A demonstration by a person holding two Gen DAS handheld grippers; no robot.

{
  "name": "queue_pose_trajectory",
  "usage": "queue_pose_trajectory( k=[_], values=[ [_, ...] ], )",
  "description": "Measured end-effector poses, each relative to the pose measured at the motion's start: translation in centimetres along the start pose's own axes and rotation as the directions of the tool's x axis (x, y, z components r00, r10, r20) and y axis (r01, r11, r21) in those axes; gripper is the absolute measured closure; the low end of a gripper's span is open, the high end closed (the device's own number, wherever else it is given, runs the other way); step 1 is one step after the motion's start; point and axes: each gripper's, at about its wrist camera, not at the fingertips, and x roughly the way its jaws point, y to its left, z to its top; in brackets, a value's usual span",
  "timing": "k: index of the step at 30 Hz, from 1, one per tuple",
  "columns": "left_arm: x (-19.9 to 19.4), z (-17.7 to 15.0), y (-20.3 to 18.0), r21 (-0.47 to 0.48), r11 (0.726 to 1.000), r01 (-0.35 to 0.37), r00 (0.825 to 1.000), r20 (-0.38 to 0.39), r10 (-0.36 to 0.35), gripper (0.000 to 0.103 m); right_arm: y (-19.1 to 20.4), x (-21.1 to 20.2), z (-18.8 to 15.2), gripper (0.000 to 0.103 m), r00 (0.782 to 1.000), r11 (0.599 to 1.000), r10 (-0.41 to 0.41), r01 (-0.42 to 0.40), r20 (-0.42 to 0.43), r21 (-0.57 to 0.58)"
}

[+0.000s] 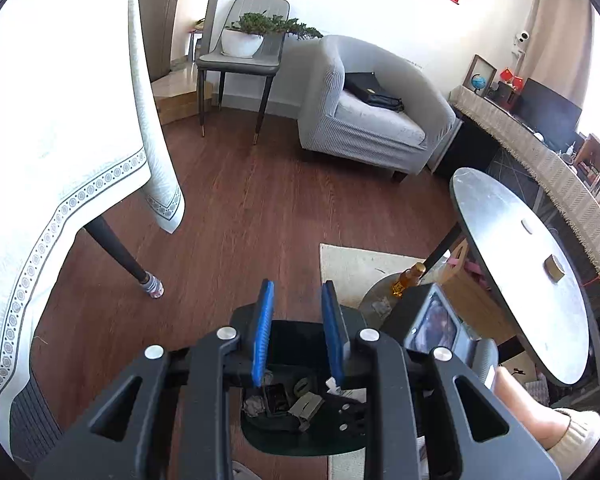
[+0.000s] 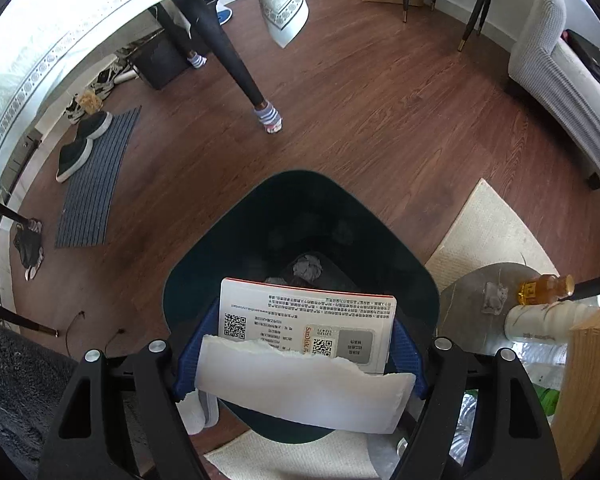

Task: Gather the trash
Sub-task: 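Lower the white card into the bin and open the right tool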

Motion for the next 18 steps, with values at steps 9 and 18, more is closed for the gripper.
queue_pose_trajectory(
  k=[9,18],
  values=[
    [-0.9,0.8,-1.3,0.010,1.000,0.018,0.999,0.027,-0.018,0.078,0.5,2.7,-1.7,0.024,0.995,0.999,-0.028,0.024,-0.096,-0.040],
    [-1.6,1.5,-1.8,-0.007,0.999,0.033,0.998,0.061,-0.032,0.078,-0.1,2.3,-2.9,0.014,0.994,0.997,-0.052,0.046,-0.094,-0.064]
  ],
)
